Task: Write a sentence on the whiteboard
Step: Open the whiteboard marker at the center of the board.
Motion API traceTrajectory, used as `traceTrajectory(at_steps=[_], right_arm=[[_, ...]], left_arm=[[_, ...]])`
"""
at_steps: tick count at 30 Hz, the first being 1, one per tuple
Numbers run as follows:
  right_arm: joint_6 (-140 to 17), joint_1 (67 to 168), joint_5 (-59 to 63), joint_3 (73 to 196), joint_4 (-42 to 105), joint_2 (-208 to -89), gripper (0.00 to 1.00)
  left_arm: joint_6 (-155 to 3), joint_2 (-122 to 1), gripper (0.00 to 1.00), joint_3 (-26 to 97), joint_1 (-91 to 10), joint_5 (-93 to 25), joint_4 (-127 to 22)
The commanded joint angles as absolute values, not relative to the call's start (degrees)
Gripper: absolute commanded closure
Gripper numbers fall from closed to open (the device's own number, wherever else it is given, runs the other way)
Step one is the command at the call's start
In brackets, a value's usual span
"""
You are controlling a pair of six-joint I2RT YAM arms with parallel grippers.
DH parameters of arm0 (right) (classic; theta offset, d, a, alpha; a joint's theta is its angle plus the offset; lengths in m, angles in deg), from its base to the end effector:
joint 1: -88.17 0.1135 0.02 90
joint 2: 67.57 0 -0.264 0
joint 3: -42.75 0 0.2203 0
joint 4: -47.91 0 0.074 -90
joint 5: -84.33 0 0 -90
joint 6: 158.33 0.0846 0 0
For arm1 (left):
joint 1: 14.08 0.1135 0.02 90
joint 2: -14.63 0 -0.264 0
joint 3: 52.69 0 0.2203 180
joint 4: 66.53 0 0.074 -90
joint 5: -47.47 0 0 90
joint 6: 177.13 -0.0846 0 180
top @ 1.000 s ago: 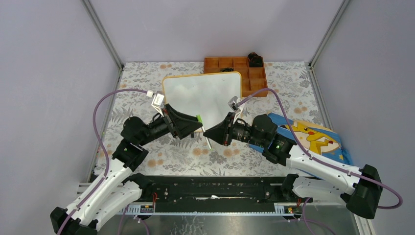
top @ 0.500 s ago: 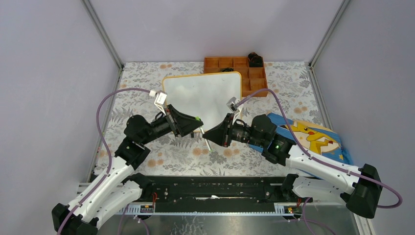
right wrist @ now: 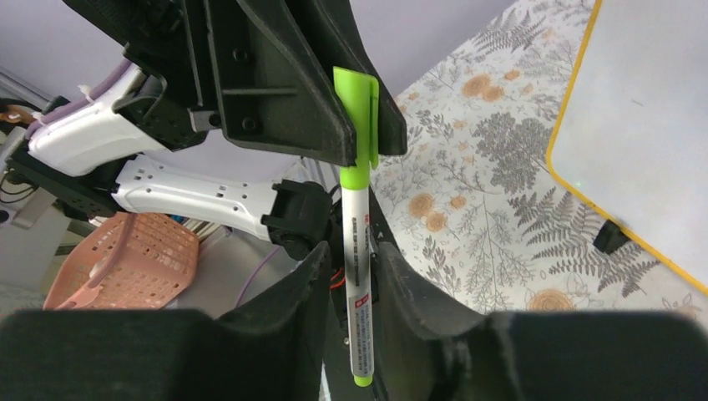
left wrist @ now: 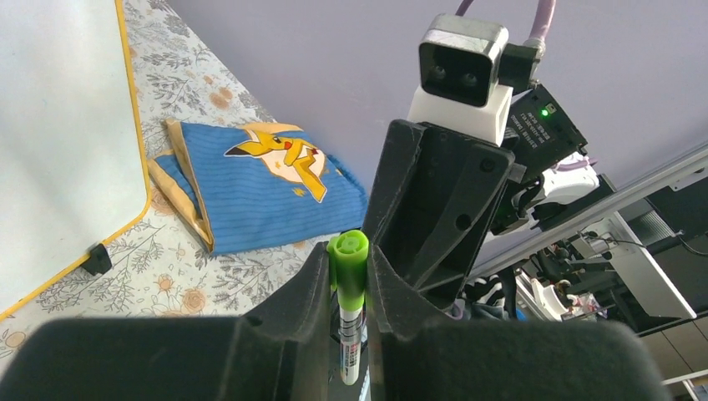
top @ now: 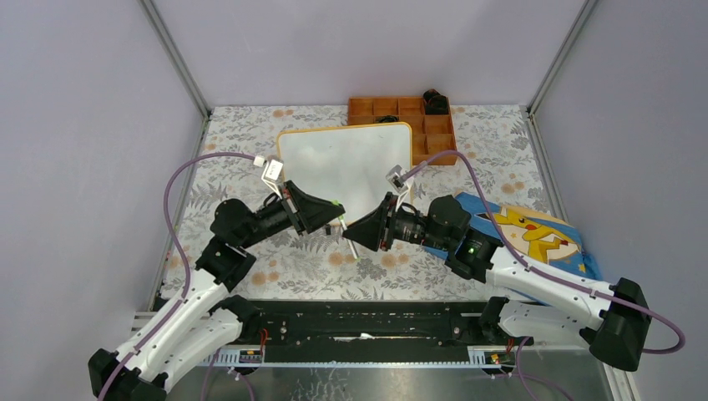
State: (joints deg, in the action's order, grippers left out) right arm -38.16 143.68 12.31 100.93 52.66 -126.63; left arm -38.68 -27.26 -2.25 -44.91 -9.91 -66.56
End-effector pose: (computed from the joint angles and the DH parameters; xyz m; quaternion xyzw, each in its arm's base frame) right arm 0.1249 0.2280 0.3470 -0.2593 0.6330 0.5689 0.4566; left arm 0.1354 -0.1339 0.3442 0.1145 0.6512 -0.6052 0.4434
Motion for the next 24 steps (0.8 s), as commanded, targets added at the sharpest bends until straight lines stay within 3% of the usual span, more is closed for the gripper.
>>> traceTrajectory(at_steps=[1, 4, 12, 20, 24], right_arm=[[-31.6, 144.2, 13.7, 102.9, 61.2, -126.7, 0.52], [-27.4, 144.2, 14.3, 103.0, 62.8, -128.1, 0.37], [-19.0, 144.2, 19.3, 102.9, 71.7, -132.6, 0.4], [-16.8, 144.2, 19.1, 100.7, 74.7, -132.7, 0.7], [-18.0, 144.2, 18.8, 99.6, 73.5, -131.8, 0.96]], left_arm=[[-38.6, -25.7, 1.0, -3.0, -45.3, -9.3, -69.8], [-38.0, -24.7, 1.0, -3.3, -45.3, -9.6, -70.3], [-37.0, -22.7, 1.0, -3.4, -45.3, -10.0, -70.6], [-36.7, -21.5, 1.0, -3.4, -45.3, -10.6, -70.1], [-35.3, -21.2, 1.0, -2.9, -45.3, -11.4, -70.9]])
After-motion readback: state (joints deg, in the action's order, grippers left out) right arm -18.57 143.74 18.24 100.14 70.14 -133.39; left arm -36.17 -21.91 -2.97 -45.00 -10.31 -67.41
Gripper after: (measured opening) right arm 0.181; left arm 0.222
